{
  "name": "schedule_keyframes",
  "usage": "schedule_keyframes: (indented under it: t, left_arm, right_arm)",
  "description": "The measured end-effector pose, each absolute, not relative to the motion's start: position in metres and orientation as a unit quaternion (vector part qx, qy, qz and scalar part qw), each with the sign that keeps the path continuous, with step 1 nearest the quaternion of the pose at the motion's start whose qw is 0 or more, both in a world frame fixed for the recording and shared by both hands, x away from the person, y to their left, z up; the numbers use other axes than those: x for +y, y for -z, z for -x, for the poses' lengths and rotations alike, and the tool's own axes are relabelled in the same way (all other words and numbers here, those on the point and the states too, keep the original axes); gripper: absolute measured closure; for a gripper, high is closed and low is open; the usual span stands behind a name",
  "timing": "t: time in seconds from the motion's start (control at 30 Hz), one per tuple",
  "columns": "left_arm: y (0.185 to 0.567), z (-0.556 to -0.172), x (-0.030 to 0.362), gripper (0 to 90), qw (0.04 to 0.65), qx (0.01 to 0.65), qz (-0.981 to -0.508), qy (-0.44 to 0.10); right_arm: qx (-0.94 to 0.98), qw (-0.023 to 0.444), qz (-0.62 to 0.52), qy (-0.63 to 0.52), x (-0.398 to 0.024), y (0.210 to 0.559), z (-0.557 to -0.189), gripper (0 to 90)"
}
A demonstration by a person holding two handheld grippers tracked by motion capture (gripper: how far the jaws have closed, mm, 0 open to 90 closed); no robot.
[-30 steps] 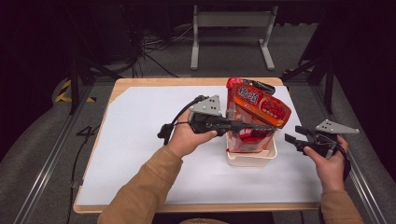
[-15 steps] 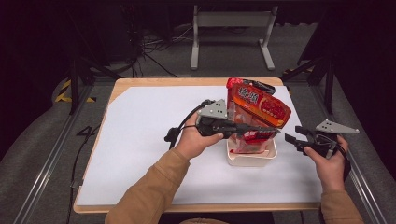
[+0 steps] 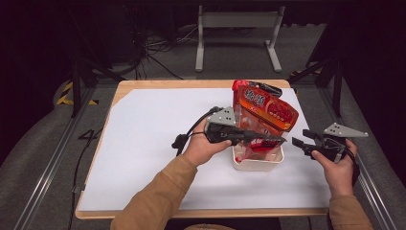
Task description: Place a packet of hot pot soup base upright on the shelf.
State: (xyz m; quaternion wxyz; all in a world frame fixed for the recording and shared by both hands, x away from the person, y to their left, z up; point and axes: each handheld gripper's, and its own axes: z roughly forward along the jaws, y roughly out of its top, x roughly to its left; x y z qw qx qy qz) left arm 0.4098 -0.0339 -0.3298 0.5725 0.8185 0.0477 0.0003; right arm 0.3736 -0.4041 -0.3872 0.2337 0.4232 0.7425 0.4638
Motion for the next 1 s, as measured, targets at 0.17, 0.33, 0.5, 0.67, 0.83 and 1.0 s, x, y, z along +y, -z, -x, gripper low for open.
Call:
schedule_keyframes:
  t: [0.17,0.33,0.5,0.67,0.83,1.0]
  left_arm:
    - [0.334,-0.412,-0.032,89.0,0.57,0.054,-0.82,0.001]
    - [0.338,-0.413,-0.031,88.8,0.559,0.06,-0.827,-0.001]
    - [0.343,-0.414,-0.03,87.4,0.555,0.067,-0.829,0.0]
    - [0.343,-0.415,-0.027,83.7,0.56,0.074,-0.825,0.001]
    - [0.343,-0.414,-0.023,66.0,0.572,0.083,-0.816,-0.003]
    - [0.341,-0.413,-0.019,56.2,0.578,0.089,-0.811,0.0]
  right_arm:
    - [0.743,0.233,-0.424,-0.463,-0.404,0.387,-0.374,37.3]
    - [0.743,0.233,-0.423,-0.463,-0.404,0.388,-0.374,37.2]
    - [0.743,0.232,-0.423,-0.463,-0.403,0.388,-0.375,37.3]
    - [0.743,0.231,-0.423,-0.464,-0.403,0.387,-0.376,37.2]
    - [0.745,0.23,-0.419,-0.465,-0.401,0.387,-0.378,36.8]
    - [0.744,0.231,-0.42,-0.466,-0.401,0.386,-0.378,36.6]
